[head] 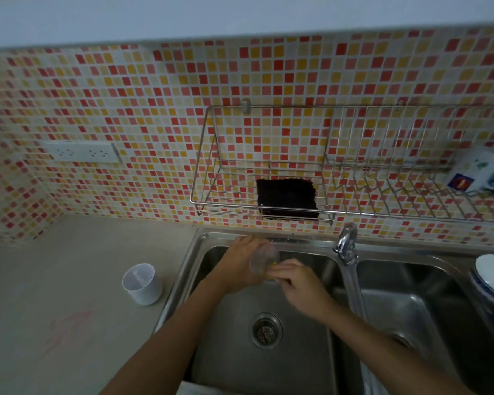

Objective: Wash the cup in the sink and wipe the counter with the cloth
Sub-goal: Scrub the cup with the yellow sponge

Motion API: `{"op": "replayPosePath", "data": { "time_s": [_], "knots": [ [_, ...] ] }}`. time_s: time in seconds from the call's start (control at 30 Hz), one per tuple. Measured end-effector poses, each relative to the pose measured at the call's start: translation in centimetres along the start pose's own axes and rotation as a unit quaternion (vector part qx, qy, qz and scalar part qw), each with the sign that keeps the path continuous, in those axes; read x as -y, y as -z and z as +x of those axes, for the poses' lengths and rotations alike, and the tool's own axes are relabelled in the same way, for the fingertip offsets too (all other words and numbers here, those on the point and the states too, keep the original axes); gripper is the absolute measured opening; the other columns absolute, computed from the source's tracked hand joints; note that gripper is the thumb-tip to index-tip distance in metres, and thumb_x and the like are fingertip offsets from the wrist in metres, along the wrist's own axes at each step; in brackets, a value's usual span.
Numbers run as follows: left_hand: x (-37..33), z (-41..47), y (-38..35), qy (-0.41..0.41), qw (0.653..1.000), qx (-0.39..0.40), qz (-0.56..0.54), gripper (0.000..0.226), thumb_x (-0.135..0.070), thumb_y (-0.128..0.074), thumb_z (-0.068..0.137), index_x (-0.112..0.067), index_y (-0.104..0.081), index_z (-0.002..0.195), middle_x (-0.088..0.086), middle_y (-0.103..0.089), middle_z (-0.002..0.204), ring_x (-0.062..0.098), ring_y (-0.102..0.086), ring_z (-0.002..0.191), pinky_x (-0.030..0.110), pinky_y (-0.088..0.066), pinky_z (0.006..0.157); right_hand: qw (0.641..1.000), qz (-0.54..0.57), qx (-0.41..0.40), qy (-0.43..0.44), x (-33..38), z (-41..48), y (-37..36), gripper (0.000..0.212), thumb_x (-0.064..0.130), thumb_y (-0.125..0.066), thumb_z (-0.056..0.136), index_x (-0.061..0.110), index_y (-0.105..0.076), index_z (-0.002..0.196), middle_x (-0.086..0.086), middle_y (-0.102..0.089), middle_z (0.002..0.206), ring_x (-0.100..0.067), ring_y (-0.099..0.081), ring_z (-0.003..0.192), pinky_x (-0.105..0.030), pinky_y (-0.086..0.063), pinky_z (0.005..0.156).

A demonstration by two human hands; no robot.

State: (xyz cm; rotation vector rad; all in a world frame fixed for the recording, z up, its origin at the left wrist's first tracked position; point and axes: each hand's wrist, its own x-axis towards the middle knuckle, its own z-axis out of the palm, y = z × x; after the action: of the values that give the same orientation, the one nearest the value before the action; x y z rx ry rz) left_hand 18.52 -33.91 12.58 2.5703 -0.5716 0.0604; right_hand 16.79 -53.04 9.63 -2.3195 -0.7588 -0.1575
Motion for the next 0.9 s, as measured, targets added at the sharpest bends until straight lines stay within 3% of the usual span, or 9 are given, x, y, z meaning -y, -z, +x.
{"op": "replayPosePath", "data": {
  "time_s": [0.07,0.17,0.23,0.4,0.53,0.63,0.73,0.8,0.9],
  "knots": [
    [0.0,-0.6,0.1,0.015,1.000,0.011,-0.003,0.076,-0.027,-0.078,0.067,-0.018,-0.045,0.135,-0.002,-0.050,0.134,0.015,-0.041,0.126,0.026,-0.027,0.110,0.997,0.061,0.003,-0.057,0.7,-0.4,-0.3,0.031,0.006,-0.061,0.090,0.024,-0.071,0.112,0.024,-0.062,0.101,0.002,-0.053,0.101,-0.009,-0.037,0.090],
    [0.0,-1.3,0.1,0.031,0.999,0.017,-0.010,0.080,-0.027,-0.080,0.064,-0.019,-0.045,0.136,-0.001,-0.050,0.133,0.017,-0.044,0.124,0.033,-0.034,0.109,0.997,-0.041,0.038,0.050,-0.1,0.0,0.8,0.030,0.010,-0.063,0.087,0.025,-0.071,0.112,0.015,-0.068,0.108,-0.005,-0.053,0.108,-0.026,-0.044,0.096],
    [-0.1,-1.3,0.4,0.037,0.999,0.028,-0.016,0.083,-0.025,-0.082,0.064,-0.018,-0.044,0.137,0.001,-0.050,0.134,0.018,-0.044,0.126,0.027,-0.029,0.109,0.975,-0.161,0.041,0.145,-1.5,0.9,1.1,0.034,0.013,-0.070,0.079,0.023,-0.070,0.112,0.010,-0.069,0.112,-0.013,-0.052,0.113,-0.036,-0.050,0.091],
    [-0.6,-0.7,1.6,0.042,0.997,0.061,-0.017,0.082,-0.019,-0.083,0.069,-0.014,-0.042,0.139,0.003,-0.046,0.139,0.015,-0.040,0.126,0.014,-0.022,0.099,0.957,-0.184,0.049,0.220,-1.9,1.2,1.5,0.041,0.016,-0.080,0.072,0.019,-0.068,0.111,0.008,-0.066,0.113,-0.015,-0.048,0.112,-0.026,-0.050,0.090],
    [-0.6,-1.1,1.5,0.068,0.994,0.035,-0.072,0.088,-0.022,-0.085,0.068,-0.017,-0.037,0.141,-0.003,-0.042,0.139,0.008,-0.037,0.126,0.018,-0.027,0.100,0.963,-0.183,0.055,0.189,-1.4,1.4,1.4,0.045,0.009,-0.081,0.067,0.019,-0.068,0.109,0.006,-0.067,0.113,-0.017,-0.056,0.109,-0.025,-0.053,0.087],
    [-0.9,-1.5,1.0,0.058,0.997,0.001,-0.041,0.098,-0.032,-0.087,0.064,-0.019,-0.031,0.144,-0.014,-0.034,0.134,0.002,-0.027,0.121,0.021,-0.024,0.103,0.964,-0.173,0.042,0.198,-0.7,1.5,1.7,0.038,0.011,-0.076,0.072,0.018,-0.068,0.109,0.006,-0.067,0.113,-0.018,-0.056,0.109,-0.026,-0.052,0.088],
    [-1.0,-1.4,0.2,0.058,0.995,-0.067,-0.050,0.098,-0.038,-0.090,0.057,-0.016,-0.036,0.136,-0.002,-0.039,0.134,0.014,-0.040,0.122,0.032,-0.042,0.102,0.965,-0.179,0.040,0.189,-0.4,1.9,2.3,0.038,0.010,-0.074,0.075,0.019,-0.068,0.111,0.006,-0.066,0.116,-0.017,-0.054,0.111,-0.026,-0.051,0.089],
    [-1.1,-1.1,0.1,0.064,0.992,-0.095,-0.053,0.093,-0.041,-0.089,0.057,-0.017,-0.039,0.132,0.000,-0.041,0.129,0.015,-0.044,0.117,0.036,-0.046,0.099,0.976,-0.152,0.030,0.154,-0.3,2.0,2.5,0.035,0.008,-0.071,0.080,0.019,-0.069,0.113,0.005,-0.068,0.116,-0.015,-0.054,0.111,-0.026,-0.048,0.093],
    [-0.7,-0.6,0.0,0.059,0.993,-0.100,0.026,0.087,-0.057,-0.081,0.061,-0.024,-0.043,0.132,-0.005,-0.045,0.132,0.016,-0.039,0.124,0.040,-0.035,0.106,0.999,-0.025,0.019,0.041,0.8,1.3,2.4,0.030,0.016,-0.061,0.090,0.026,-0.068,0.117,0.008,-0.067,0.117,-0.007,-0.052,0.109,-0.023,-0.038,0.099]
  ]
}}
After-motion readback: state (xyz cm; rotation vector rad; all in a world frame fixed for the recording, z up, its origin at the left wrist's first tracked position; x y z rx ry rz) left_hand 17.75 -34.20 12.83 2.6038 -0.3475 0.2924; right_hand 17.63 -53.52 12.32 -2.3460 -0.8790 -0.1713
